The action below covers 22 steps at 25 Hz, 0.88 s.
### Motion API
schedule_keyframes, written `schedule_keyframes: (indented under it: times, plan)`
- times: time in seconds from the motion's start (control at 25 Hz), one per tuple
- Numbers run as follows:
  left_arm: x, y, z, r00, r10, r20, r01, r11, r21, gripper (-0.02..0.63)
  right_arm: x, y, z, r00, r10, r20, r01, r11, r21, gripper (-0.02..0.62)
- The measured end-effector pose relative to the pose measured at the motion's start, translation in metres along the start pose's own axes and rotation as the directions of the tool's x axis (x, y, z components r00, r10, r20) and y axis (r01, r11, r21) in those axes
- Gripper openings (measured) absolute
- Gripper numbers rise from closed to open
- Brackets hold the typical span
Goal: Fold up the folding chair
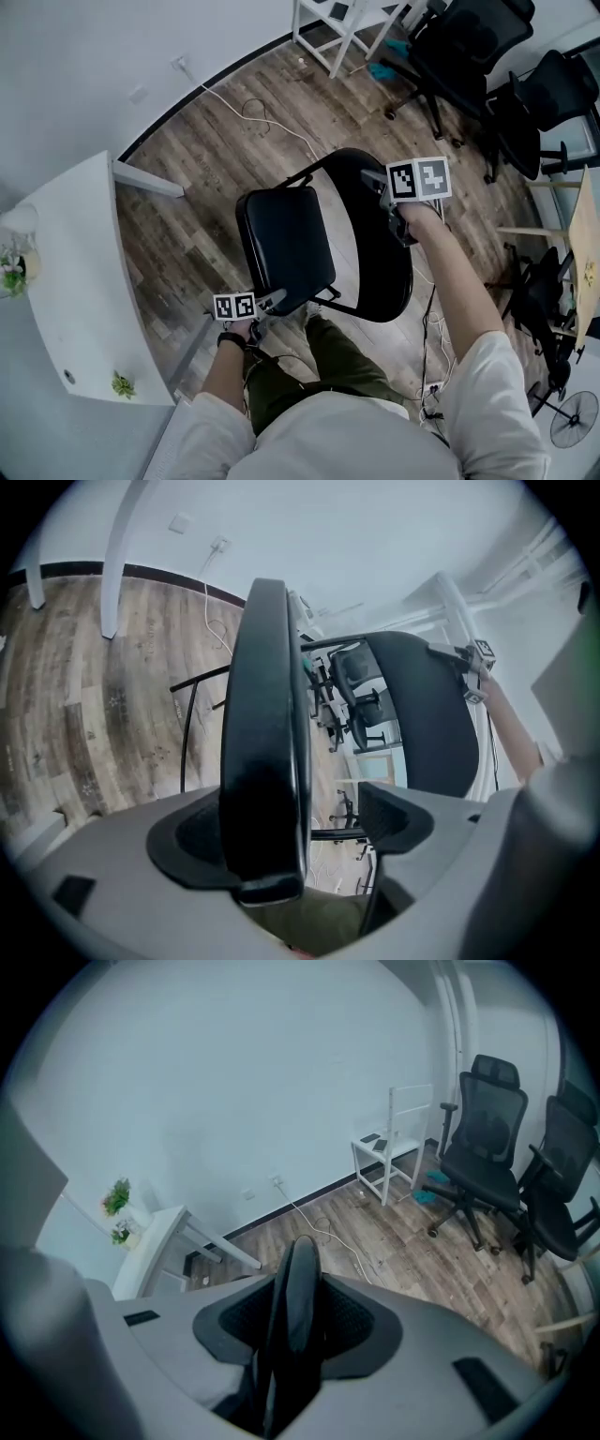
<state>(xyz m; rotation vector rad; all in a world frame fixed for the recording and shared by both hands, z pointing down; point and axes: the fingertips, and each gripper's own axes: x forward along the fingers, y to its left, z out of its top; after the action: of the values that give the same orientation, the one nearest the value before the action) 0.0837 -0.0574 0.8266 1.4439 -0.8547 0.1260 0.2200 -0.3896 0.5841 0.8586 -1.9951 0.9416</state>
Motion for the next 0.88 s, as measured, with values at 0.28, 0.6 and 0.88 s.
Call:
schedule_keyframes:
  times: [0.28, 0.6, 0.88]
  plan:
    - [0.016, -0.055, -0.004, 0.998, -0.001, -0.063, 0.005, 0.998, 0.063, 0.407, -0.017, 0.003, 0.006, 1.000, 0.020, -0.016, -0.020, 0.999, 0.030, 0.149]
    - [0.040, -0.106, -0.020, 0.959, 0.063, -0.277, 0.031, 0.946, 0.321, 0.407, -0.032, 0.014, 0.015, 0.999, 0.035, -0.022, -0.034, 0.998, 0.045, 0.146]
    - [0.060, -0.138, -0.039, 0.879, 0.219, -0.423, 0.096, 0.789, 0.607, 0.408, -0.040, 0.025, 0.016, 0.998, 0.050, -0.034, -0.048, 0.997, 0.064, 0.140]
